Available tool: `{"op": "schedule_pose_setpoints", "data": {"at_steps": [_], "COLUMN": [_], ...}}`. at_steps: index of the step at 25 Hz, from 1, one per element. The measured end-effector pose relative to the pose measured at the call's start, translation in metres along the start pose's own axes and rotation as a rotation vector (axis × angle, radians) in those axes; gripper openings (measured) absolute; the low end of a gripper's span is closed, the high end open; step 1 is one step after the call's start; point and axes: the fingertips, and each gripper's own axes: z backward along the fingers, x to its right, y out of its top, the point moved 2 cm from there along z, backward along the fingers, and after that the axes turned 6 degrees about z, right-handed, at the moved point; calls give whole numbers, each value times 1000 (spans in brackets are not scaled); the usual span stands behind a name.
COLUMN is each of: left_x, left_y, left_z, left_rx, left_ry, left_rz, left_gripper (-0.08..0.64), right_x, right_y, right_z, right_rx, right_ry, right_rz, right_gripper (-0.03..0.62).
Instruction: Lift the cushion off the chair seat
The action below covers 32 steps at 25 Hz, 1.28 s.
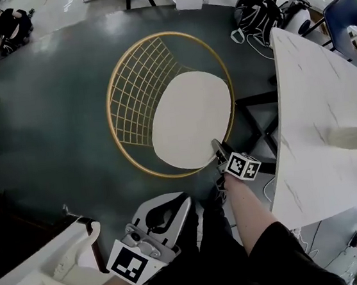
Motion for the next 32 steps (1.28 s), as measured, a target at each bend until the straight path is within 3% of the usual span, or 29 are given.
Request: {"op": "schedule_pose_setpoints", "data": {"at_steps": [8, 12, 18, 26, 32], "left_x": [30, 41, 57, 76, 107], "left_y": [38, 60, 79, 91, 91], "left_z": [27, 40, 48, 58, 47], "left_rx": [47, 109, 135, 155, 136], "left_ry": [20, 30, 40, 47, -8], "left_rz": [-13, -64, -97, -88, -113], "left_gripper": [17, 17, 17, 17, 17], "right_x": [-57, -76, -100, -155, -200], "right_y": [29, 46, 84, 105, 125], "right_z": [37, 60, 88, 148, 208], "right_rx": [-43, -68, -89, -93, -71], "right_ry": [-23, -45, -54, 28, 119], "right_rz": [107, 180, 291, 373, 423], "right_gripper": [57, 54, 51, 49, 49]}}
